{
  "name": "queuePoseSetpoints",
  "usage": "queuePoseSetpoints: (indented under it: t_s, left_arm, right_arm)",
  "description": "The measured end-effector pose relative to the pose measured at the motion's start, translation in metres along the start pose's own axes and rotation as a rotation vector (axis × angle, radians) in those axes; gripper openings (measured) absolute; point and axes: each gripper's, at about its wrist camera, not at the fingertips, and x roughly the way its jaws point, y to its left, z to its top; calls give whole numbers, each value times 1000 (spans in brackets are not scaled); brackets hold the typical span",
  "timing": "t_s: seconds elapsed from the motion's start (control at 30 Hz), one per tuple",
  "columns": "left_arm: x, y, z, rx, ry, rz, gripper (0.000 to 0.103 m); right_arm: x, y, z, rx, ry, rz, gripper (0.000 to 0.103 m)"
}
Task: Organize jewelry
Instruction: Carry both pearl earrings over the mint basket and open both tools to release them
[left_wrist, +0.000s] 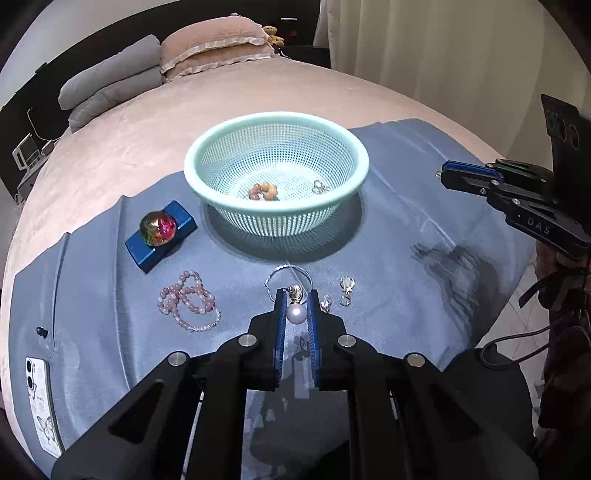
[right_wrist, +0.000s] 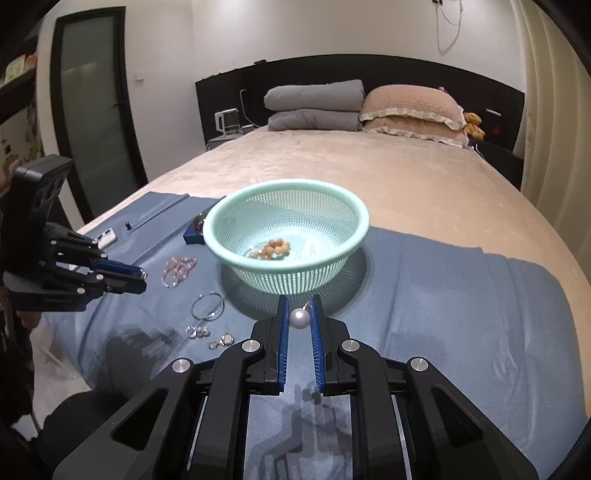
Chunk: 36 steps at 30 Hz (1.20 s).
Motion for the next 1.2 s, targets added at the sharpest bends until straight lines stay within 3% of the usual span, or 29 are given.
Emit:
queuePoseSetpoints:
  t_s: [0.27, 0.63, 1.1, 1.17, 1.2]
  left_arm:
    - [-12, 19, 38, 16, -69, 13, 12]
    - [24, 38, 79, 51, -68, 9, 12]
    - [89, 46, 87, 52, 0, -8, 12]
    - [89, 46, 86, 57, -4, -3, 15]
    - [87, 47, 85, 58, -9, 2, 23]
  right_arm:
    - [0, 0, 41, -66, -32, 1, 11]
    - [38, -5, 77, -98, -39, 9, 11]
    - [105, -16, 71, -67, 8, 30, 12]
    - [107, -20, 70, -44, 15, 10, 15]
    - [107, -22, 69, -41, 16, -10, 27]
